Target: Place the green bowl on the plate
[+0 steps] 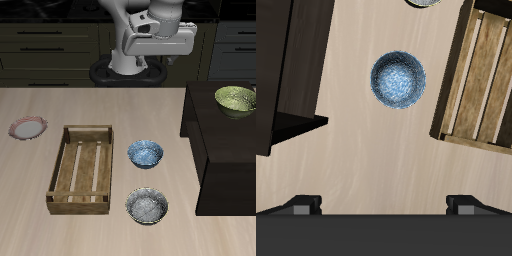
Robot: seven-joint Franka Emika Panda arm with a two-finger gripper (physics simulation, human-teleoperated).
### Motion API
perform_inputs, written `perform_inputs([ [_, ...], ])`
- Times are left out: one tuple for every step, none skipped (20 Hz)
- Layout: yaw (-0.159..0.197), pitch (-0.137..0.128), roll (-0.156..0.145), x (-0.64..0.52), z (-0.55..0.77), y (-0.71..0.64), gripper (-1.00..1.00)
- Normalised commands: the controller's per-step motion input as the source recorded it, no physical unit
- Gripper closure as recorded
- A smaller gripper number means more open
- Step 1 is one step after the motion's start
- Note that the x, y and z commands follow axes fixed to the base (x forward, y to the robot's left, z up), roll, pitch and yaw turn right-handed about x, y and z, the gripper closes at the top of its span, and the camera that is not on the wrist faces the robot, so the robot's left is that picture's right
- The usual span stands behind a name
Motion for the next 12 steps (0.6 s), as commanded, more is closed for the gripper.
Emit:
perform_inputs([
  [0.089, -0.103, 0.017, 0.17, 0.49, 0.54, -1.0],
  [-0.006, -0.006, 0.014, 0.0, 0.11, 0.21, -1.0],
  [0.099, -0.125, 0.052, 0.08, 0.4, 0.32, -1.0],
  [-0.018, -0.008, -0.012, 0.08, 0.24, 0.2, -1.0],
  [0.025, -0.026, 0.018, 0.06, 0.14, 0.08, -1.0],
  [0.016, -0.015, 0.042, 0.08, 0.19, 0.24, -1.0],
  [0.018, -0.046, -0.035, 0.09, 0.2, 0.18, -1.0],
  [0.009, 0.005, 0.043, 0.05, 0.11, 0.32, -1.0],
  [0.026, -0.023, 0.031, 0.1, 0.1, 0.11, -1.0],
  [0.04, -0.029, 0.018, 0.13, 0.08, 0.17, -1.0],
  [-0.003, 0.035, 0.015, 0.11, 0.04, 0.23, -1.0],
  [0.008, -0.015, 0.031, 0.09, 0.05, 0.06, -1.0],
])
